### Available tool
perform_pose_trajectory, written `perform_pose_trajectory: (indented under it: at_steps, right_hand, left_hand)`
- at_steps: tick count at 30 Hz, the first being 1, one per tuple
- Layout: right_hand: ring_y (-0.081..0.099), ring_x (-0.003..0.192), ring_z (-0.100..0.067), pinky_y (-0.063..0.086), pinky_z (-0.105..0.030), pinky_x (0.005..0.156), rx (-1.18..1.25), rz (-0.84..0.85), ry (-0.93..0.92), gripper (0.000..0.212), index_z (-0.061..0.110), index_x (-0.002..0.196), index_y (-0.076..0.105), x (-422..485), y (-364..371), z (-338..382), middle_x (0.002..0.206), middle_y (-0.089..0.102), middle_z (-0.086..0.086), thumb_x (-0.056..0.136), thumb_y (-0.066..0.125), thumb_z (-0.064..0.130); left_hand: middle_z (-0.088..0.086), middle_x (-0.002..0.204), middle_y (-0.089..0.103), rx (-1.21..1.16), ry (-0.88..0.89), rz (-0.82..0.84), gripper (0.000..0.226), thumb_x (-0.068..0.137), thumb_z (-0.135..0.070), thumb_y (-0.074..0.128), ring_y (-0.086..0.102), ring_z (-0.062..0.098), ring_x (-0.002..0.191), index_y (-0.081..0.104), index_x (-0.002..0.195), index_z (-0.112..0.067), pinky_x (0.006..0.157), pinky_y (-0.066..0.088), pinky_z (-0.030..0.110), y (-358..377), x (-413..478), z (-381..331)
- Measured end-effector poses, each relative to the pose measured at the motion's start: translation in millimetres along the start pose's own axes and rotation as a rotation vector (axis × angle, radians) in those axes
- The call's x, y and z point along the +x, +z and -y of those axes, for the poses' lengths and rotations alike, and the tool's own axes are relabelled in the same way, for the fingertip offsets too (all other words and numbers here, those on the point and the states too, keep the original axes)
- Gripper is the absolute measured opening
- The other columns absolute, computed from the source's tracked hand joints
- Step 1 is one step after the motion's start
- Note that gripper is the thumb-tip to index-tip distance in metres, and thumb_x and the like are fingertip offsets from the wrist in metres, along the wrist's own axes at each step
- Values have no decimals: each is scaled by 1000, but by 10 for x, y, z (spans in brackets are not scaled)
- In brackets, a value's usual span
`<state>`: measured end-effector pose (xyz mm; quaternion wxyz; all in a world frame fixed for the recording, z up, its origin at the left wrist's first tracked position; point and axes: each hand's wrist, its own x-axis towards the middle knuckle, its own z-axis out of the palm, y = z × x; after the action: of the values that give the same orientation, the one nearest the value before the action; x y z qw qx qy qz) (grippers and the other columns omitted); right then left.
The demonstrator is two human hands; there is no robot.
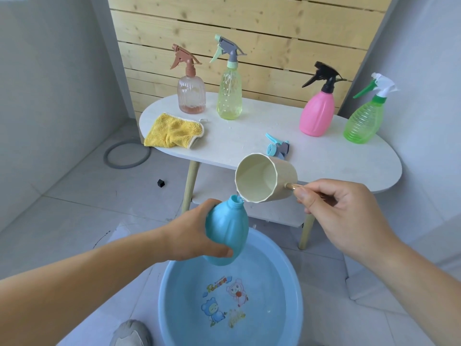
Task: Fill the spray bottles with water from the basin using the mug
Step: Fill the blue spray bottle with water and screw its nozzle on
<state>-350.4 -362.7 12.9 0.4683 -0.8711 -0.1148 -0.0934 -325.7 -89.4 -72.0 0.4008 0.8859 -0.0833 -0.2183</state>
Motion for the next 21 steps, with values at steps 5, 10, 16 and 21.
perform_pose_trajectory:
  at_steps: [5, 10, 16, 21]
  right_hand:
    - [59, 63, 3, 40, -6, 61, -19, -6, -25, 20, 25, 72, 71, -6, 11, 23, 59, 63, 25, 91, 67, 21]
    - [61, 70, 12, 40, -2, 65, -25, -7, -52, 18, 29, 76, 70, -8, 10, 34, 62, 61, 35, 91, 67, 18]
    - [62, 76, 9, 39, -2, 68, -59, -24, -101, 15, 27, 81, 73, -5, 6, 2, 70, 62, 36, 91, 68, 18]
    - [61, 77, 1, 39, -6, 66, -85, -34, -103, 13, 22, 81, 76, -6, -3, -17, 73, 64, 30, 91, 68, 19]
  left_hand:
    - [-12, 120, 63, 15, 11, 4, 85, 67, -42, 94, 65, 13, 109, 44, 136, -43, 93, 61, 41, 4, 18, 1]
    - [-13, 119, 63, 5, 14, 11, 90, 57, -52, 91, 65, 13, 109, 44, 134, -44, 92, 61, 41, 19, 18, 24]
    - [-14, 119, 63, 3, 12, 15, 88, 62, -46, 93, 65, 12, 109, 44, 135, -43, 94, 61, 41, 30, 21, 29]
    - [-14, 118, 64, 1, 9, 15, 89, 58, -50, 92, 66, 12, 108, 45, 134, -43, 92, 61, 41, 45, 18, 19]
